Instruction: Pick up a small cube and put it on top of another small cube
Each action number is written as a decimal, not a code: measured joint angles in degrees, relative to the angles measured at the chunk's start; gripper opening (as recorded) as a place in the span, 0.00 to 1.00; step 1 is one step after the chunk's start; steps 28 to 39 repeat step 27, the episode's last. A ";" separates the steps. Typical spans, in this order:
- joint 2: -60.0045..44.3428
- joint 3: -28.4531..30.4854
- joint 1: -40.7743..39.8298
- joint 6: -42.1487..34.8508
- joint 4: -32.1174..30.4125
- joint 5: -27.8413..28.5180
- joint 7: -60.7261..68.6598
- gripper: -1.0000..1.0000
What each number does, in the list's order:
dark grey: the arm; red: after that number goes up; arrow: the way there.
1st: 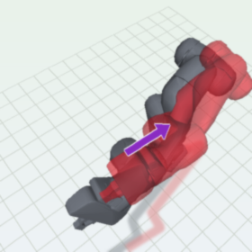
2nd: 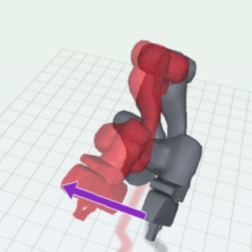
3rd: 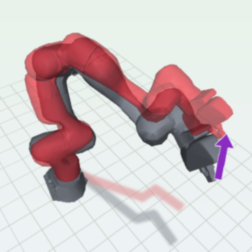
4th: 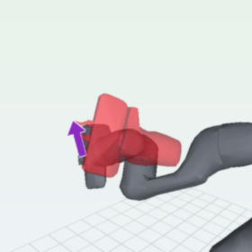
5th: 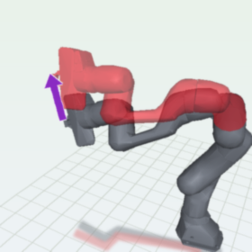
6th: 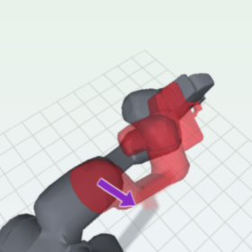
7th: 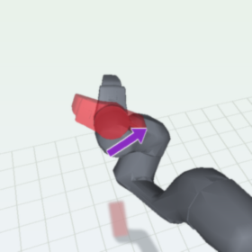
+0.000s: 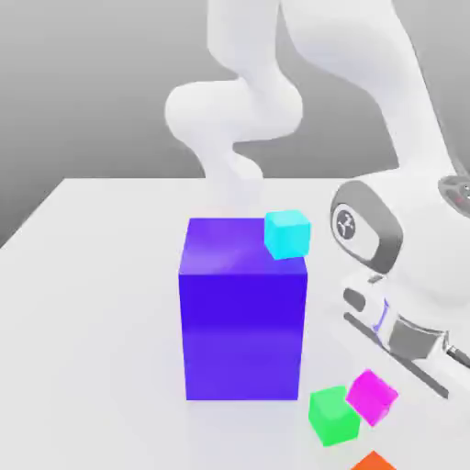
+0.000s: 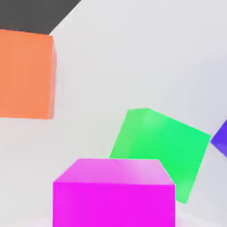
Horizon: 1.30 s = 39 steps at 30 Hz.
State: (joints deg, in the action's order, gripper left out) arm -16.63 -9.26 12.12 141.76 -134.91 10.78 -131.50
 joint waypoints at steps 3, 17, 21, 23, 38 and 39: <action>2.50 0.83 -0.09 1.30 -2.03 -1.33 -4.81 0.00; 11.70 2.93 -1.07 10.46 -12.08 -9.29 -23.85 0.00; 7.38 3.47 -0.73 14.90 -12.06 -7.95 -25.22 0.00; 4.83 3.87 -0.52 17.16 -11.95 -7.40 -25.62 0.00; 2.79 4.20 -0.36 18.94 -11.88 -7.06 -25.91 1.00; 2.79 4.20 -0.36 18.94 -11.88 -7.06 -25.91 1.00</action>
